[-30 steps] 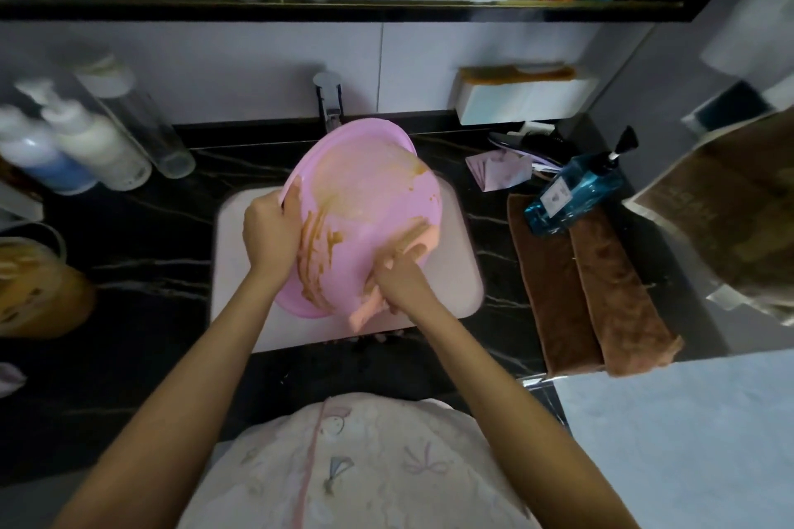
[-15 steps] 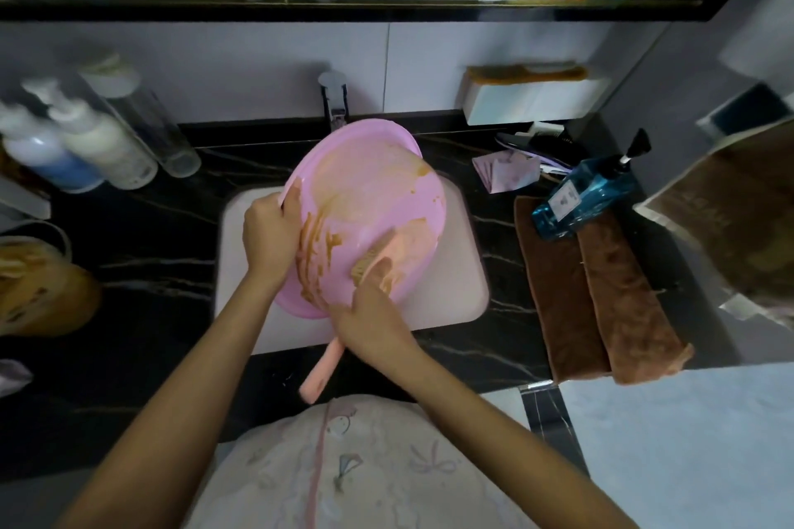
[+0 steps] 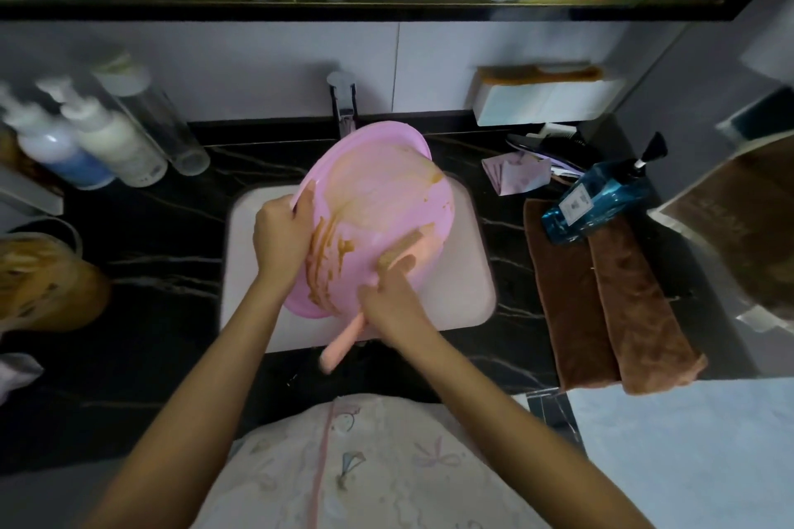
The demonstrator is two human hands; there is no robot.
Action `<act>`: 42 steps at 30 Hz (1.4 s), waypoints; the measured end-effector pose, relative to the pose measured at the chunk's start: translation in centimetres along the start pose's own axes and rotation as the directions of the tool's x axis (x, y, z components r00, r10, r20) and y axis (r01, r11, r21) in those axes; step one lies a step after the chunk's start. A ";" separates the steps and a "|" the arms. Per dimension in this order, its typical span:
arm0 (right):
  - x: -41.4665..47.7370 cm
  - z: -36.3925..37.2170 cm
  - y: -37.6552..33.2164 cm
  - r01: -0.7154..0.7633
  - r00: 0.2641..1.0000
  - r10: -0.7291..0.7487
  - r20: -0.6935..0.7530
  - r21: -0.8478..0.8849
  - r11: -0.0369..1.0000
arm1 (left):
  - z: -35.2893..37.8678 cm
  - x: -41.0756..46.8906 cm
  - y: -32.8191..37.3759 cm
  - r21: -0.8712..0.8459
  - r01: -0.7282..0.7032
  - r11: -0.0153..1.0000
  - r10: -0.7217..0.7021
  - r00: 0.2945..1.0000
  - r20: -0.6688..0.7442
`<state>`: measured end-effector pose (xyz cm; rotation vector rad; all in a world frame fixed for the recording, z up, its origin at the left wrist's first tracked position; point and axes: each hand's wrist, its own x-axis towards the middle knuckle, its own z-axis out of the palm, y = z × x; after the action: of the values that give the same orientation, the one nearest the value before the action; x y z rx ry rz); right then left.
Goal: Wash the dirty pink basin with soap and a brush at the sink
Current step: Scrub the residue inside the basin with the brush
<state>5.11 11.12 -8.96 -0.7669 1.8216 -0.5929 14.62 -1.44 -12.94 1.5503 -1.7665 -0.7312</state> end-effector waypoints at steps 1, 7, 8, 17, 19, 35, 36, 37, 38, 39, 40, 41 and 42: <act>-1.3 0.6 -0.3 0.052 0.997 -0.052 0.059 -0.001 0.999 | -0.2 0.5 -0.1 0.007 -0.005 1.000 0.005 1.000 -0.008; 2.9 -1.7 -0.2 -0.080 0.991 0.077 -0.110 -0.025 0.996 | -0.2 1.1 -0.6 -0.057 -0.035 0.998 0.037 0.999 0.023; 1.8 -0.9 -0.6 -0.029 0.997 0.026 -0.079 -0.036 0.999 | -0.3 1.3 -0.7 -0.049 -0.027 0.998 0.029 0.999 0.021; 1.3 -0.7 -1.5 0.000 1.000 0.000 0.004 -0.051 0.999 | -0.4 1.9 -1.2 -0.043 0.002 0.999 -0.001 1.000 0.026; -0.8 -0.1 -1.5 0.078 0.991 -0.070 0.114 -0.072 0.994 | -0.4 2.0 -1.1 -0.044 0.022 0.999 -0.021 1.000 0.023; 0.6 -0.9 -1.5 0.100 0.994 -0.105 -0.008 -0.224 0.969 | -0.7 1.2 -0.4 -0.001 -0.030 1.000 0.029 1.000 -0.009; -0.2 -0.5 -1.3 0.110 0.994 -0.104 0.039 -0.226 0.968 | -0.8 1.3 -0.6 -0.004 -0.025 1.000 0.025 1.000 -0.007; 0.5 -0.6 -0.9 0.090 0.996 -0.089 0.013 -0.242 0.966 | -0.8 1.3 -0.6 -0.009 -0.025 1.000 0.025 1.000 -0.002; 1.7 -1.6 -0.7 0.063 0.997 -0.069 -0.018 -0.238 0.969 | -0.8 1.3 -0.6 -0.013 -0.034 0.999 0.034 0.999 0.005; 2.5 -2.6 -1.0 0.015 0.999 -0.024 -0.043 -0.201 0.979 | -0.7 1.2 -0.6 -0.018 -0.051 0.999 0.052 0.999 0.009; 3.0 -3.2 -1.3 -0.017 0.997 0.002 -0.079 -0.186 0.982 | -0.6 1.0 -0.5 -0.025 -0.063 0.998 0.063 0.998 0.011; 2.8 -3.2 -1.5 -0.015 0.995 -0.005 -0.095 -0.201 0.980 | -0.6 0.9 -0.5 -0.028 -0.066 0.997 0.067 0.998 0.009; 2.2 -2.5 -1.6 0.034 0.995 -0.055 -0.080 -0.238 0.971 | -0.6 0.9 -0.4 -0.025 -0.061 0.998 0.061 0.998 0.010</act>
<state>2.54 8.52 -8.36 -0.9566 1.9828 -0.4478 15.27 -2.42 -12.79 1.4722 -1.7982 -0.7293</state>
